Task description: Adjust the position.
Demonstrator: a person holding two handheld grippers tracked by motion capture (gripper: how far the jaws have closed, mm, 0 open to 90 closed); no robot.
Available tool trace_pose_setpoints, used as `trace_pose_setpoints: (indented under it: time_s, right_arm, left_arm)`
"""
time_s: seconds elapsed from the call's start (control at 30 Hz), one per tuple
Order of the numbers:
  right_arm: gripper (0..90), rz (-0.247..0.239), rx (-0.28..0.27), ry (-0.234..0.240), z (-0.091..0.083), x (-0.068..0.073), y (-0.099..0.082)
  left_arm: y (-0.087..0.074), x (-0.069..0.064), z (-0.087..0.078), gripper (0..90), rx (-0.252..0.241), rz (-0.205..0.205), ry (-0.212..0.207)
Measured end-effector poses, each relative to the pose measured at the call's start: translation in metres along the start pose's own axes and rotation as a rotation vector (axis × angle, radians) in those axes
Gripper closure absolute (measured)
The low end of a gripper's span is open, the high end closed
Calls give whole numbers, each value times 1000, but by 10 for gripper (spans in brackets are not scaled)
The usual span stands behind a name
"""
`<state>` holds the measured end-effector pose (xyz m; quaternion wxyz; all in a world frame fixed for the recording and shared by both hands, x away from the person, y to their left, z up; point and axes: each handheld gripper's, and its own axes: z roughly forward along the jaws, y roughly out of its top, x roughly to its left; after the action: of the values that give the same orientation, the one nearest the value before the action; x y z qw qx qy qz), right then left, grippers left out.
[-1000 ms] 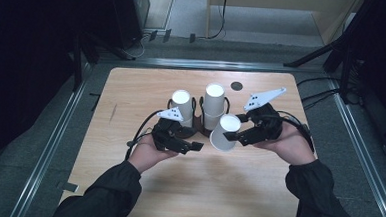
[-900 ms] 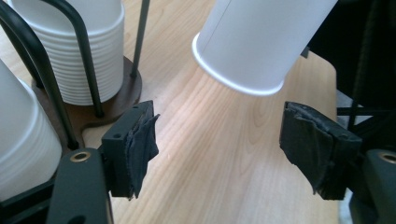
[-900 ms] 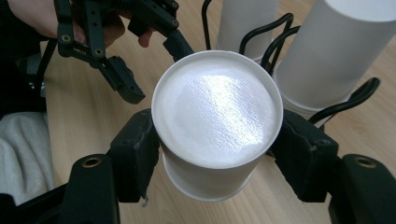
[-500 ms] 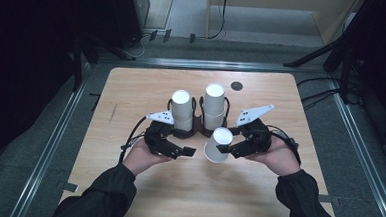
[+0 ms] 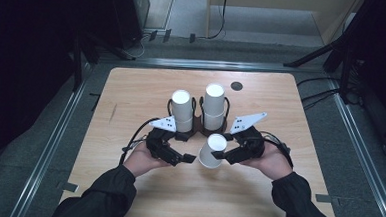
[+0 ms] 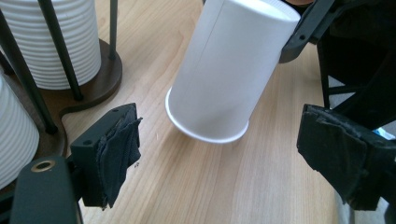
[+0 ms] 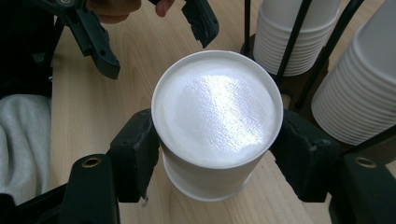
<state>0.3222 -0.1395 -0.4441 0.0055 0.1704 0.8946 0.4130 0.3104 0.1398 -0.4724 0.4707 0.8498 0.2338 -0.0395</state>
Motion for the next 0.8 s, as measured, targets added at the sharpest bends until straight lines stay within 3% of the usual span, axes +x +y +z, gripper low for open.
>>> trace_pose_setpoints:
  time_s: [0.2, 0.53, 0.63, 0.8]
  right_arm:
    - [347, 2, 24, 29, 13, 3, 1]
    - [347, 27, -33, 86, 11, 9, 13]
    - [347, 12, -38, 85, 10, 12, 18]
    - [348, 24, -50, 106, 11, 17, 25]
  left_arm:
    - [-2, 0, 4, 133, 7, 15, -10]
    - [-3, -3, 14, 130, 19, 39, -40]
    - [-3, -5, 18, 127, 39, 46, -36]
    - [-3, -9, 20, 112, 25, 66, -34]
